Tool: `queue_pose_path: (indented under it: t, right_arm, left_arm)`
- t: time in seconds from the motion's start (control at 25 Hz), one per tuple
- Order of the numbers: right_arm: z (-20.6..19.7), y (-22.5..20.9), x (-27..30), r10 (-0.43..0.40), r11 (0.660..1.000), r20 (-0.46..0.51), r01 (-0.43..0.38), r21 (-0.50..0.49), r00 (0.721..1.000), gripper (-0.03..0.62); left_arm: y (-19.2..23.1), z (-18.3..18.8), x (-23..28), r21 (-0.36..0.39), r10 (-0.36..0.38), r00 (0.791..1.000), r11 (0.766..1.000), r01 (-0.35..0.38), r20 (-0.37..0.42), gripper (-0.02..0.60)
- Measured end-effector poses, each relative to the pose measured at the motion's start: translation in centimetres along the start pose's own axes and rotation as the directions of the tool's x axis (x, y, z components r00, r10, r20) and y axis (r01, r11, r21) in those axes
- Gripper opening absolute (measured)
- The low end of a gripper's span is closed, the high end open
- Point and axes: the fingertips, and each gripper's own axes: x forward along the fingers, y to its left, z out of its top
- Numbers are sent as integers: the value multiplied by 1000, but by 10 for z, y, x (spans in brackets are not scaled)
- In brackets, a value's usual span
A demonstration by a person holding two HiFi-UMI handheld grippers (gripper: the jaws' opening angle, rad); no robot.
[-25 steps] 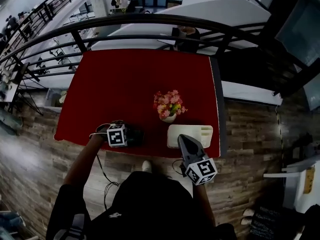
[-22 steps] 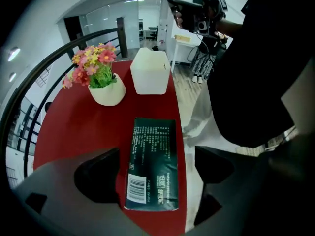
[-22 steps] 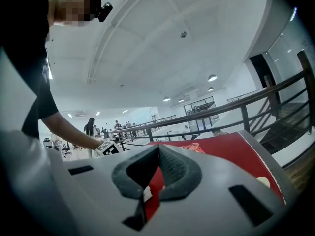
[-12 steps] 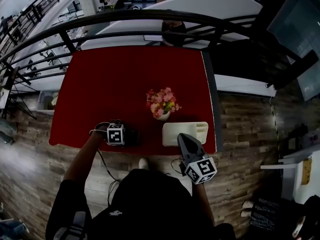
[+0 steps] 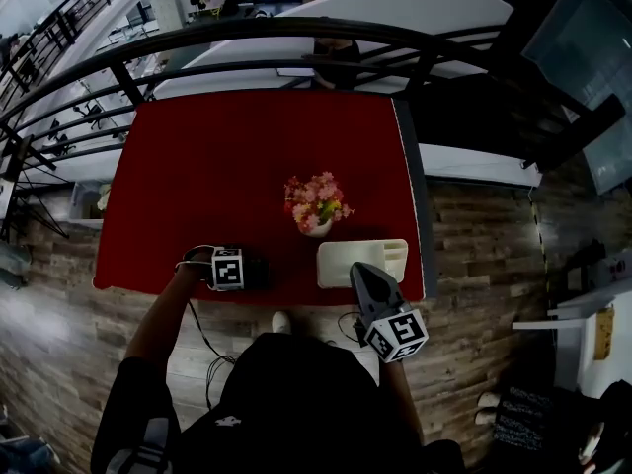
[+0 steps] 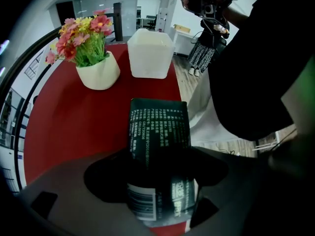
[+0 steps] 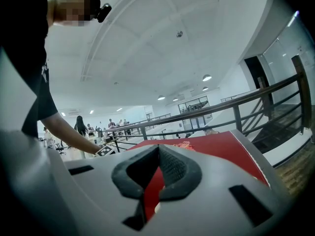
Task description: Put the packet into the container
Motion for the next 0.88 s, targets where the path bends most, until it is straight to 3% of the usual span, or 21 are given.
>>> queue_pose_path:
  t: [0.32, 0.88]
  right_arm:
    - [-2, -5, -12, -18, 1000, 8, 18, 0, 1000, 20]
    - [1, -37, -76, -133, 991, 42, 132, 14, 990, 20]
  left_arm:
    - [0, 38, -30, -45, 21, 997, 999, -18, 69, 382]
    - [-6, 191, -95, 40, 37, 970, 998, -48, 241, 377]
